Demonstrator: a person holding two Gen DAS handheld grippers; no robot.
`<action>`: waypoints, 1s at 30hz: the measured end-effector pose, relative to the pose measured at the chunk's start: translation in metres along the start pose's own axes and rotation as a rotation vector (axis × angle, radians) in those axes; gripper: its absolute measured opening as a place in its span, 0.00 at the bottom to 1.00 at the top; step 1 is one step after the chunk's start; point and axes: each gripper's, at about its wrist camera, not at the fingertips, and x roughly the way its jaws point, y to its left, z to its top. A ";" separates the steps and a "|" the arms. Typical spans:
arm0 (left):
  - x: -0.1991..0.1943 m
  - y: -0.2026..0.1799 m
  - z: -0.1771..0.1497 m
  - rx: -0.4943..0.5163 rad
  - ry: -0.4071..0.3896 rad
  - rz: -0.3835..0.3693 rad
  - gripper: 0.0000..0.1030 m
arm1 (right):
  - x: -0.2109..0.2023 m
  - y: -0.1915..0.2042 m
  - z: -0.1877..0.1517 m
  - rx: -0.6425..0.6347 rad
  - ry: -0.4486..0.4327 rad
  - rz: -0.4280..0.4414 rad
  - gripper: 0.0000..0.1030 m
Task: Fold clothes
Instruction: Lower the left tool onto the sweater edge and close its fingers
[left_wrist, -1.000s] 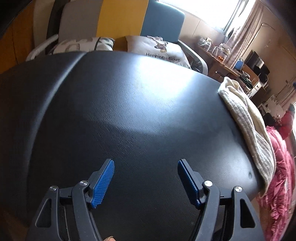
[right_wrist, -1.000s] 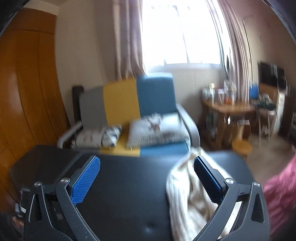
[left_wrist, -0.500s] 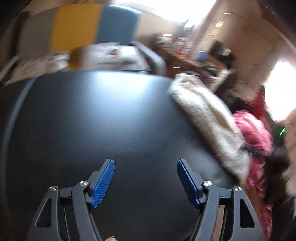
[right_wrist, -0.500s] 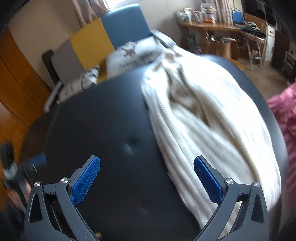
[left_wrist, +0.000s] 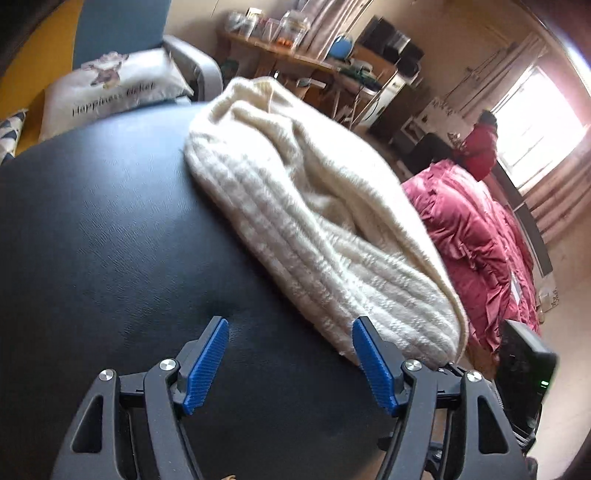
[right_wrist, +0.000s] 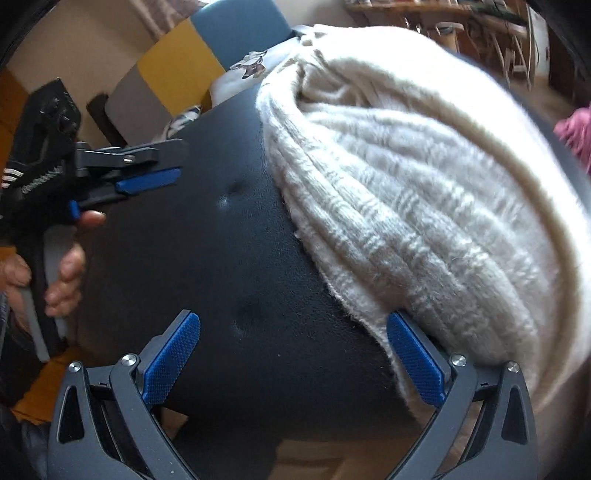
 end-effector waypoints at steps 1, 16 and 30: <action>0.006 0.001 0.000 -0.009 0.009 -0.004 0.68 | -0.001 -0.001 -0.001 0.018 -0.012 0.016 1.00; 0.035 0.012 -0.005 -0.157 0.105 -0.069 0.68 | -0.018 0.039 -0.035 0.031 -0.022 0.114 1.00; 0.073 0.007 0.008 -0.339 0.160 -0.116 0.68 | -0.074 0.022 -0.045 0.056 -0.188 -0.072 1.00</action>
